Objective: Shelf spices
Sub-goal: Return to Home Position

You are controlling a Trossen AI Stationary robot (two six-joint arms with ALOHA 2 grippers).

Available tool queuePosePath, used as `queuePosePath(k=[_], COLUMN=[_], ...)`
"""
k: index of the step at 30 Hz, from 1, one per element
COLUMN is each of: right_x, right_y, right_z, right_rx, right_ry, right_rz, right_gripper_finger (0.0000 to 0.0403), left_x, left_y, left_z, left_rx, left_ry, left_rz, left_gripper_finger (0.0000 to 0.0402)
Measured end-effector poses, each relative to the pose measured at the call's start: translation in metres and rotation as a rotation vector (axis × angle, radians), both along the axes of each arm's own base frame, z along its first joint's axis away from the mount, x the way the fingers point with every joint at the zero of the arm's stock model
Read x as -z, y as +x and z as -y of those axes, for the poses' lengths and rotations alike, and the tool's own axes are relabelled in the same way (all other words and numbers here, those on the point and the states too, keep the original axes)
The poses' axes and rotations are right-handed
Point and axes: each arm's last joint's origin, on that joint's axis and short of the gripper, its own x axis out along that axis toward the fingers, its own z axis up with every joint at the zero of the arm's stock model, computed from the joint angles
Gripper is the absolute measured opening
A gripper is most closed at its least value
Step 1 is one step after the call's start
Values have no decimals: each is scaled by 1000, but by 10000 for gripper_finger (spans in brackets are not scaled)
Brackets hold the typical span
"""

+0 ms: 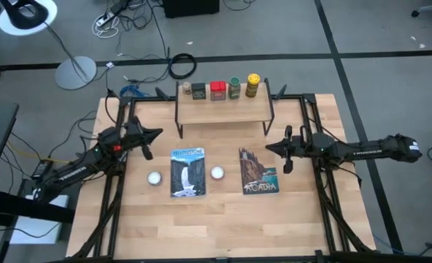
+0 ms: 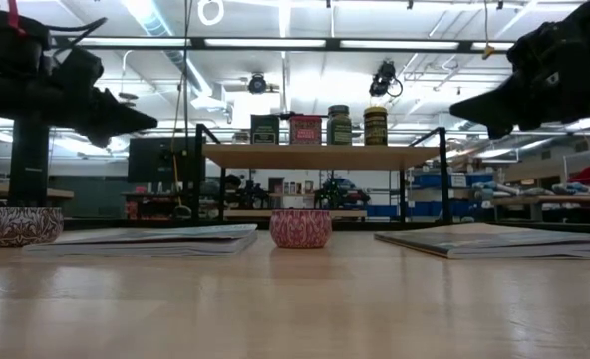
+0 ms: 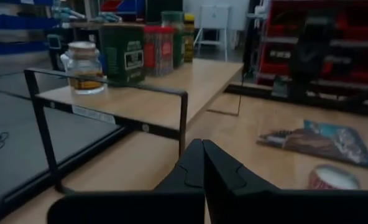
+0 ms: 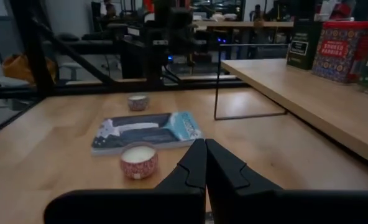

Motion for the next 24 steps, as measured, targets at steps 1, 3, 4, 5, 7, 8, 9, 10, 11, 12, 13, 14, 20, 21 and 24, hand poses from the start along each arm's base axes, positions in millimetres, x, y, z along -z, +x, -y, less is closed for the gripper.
queuePosePath(k=[1, 3, 4, 5, 7, 8, 9, 10, 11, 12, 13, 14, 20, 21, 24], right_x=[0, 0, 0, 1, 2, 1, 0, -2, -4, -6, -9, -12, -4, -3, -6], right_y=[0, 0, 0, -1, -1, -2, -3, -4, -5, -7, -9, -11, -27, -29, -29], right_z=[1, 3, 5, 6, 8, 9, 10, 10, 11, 11, 10, 10, 8, 8, 8], right_rx=[-5, -9, -10, -9, -8, -3, 1, 0, -3, -7, -11, -10, 8, 8, 7], right_ry=[1, -6, -8, -8, -4, 1, 3, 1, -2, -11, -25, -37, 4, 11, -10], right_rz=[2, 4, 0, -7, -17, -12, 1, 16, 36, 63, 91, 112, 60, 66, 87], right_gripper_finger=[0, 0, 0, 0, 0, 0, 0, 0, 0, 0, 0, 0, 0, 0, 0], left_x=[1, 3, 4, 5, 6, 7, 7, 7, 7, 6, 6, 6, 6, 6, 6], left_y=[1, 2, 3, 4, 4, 4, 5, 5, 5, 5, 5, 5, 5, 5, 5], left_z=[0, 0, 0, 0, 0, 0, 0, 0, 0, 0, 0, 0, 0, 0, 0], left_rx=[0, -14, -19, -21, -23, -27, -28, -27, -26, -26, -25, -25, -26, -26, -27], left_ry=[4, 2, 5, 5, 3, 2, 2, 2, 3, 4, 4, 4, 8, 11, 32], left_rz=[-15, -43, -59, -72, -84, -87, -88, -87, -86, -84, -84, -85, -85, -86, -91], left_gripper_finger=[0, 0, 0, 0, 0, 0, 0, 0, 0, 0, 0, 0, 0, 0, 0])
